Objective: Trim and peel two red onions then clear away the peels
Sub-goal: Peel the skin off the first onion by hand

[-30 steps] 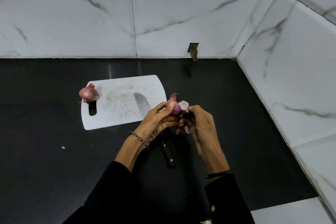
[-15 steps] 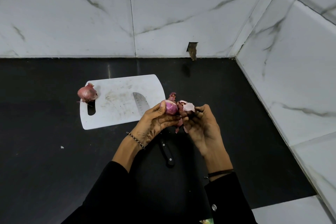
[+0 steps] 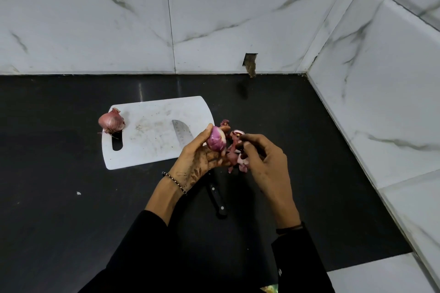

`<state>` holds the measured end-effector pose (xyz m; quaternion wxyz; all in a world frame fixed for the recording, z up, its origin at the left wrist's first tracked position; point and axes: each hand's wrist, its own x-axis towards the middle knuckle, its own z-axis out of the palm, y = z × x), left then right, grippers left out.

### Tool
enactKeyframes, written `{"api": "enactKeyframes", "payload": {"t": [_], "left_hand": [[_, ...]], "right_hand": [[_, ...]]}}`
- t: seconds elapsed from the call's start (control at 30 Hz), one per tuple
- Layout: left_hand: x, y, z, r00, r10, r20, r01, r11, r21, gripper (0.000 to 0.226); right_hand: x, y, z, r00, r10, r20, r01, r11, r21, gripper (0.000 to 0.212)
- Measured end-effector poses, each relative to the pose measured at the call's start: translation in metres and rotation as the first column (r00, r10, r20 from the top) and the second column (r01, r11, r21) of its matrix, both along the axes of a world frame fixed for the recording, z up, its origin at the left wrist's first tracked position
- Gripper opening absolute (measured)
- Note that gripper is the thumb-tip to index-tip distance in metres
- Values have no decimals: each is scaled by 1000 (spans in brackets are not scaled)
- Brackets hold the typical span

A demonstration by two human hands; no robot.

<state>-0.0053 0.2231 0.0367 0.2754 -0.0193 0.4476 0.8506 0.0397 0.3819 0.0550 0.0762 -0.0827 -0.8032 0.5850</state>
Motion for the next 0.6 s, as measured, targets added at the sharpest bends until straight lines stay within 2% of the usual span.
{"api": "enactKeyframes", "payload": {"t": [0.13,0.23,0.33,0.47,0.6], "left_hand": [[-2,2,2,999,-2,37,3,1000,-7,41],[-1,2,2,1000,1,30,0,1000,-31,39],[-1,4,7,999,-2,33,3,999,-32,41],[-2,4,5,999,-53,14,53,997,-57,47],[-3,3,-1,997,-74,6,74,987,-141,42]], "right_hand": [[-1,-6,7,964,170,-202,-126,969,212,21],[-6,-7,4,934,251,-254,-172,940,295,38],[-8,-10,-2,917,278,-288,-152,908,390,40],[-8,-10,-8,921,235,-310,-119,929,351,30],[-7,-8,-7,930,252,-267,-160,933,322,28]]}}
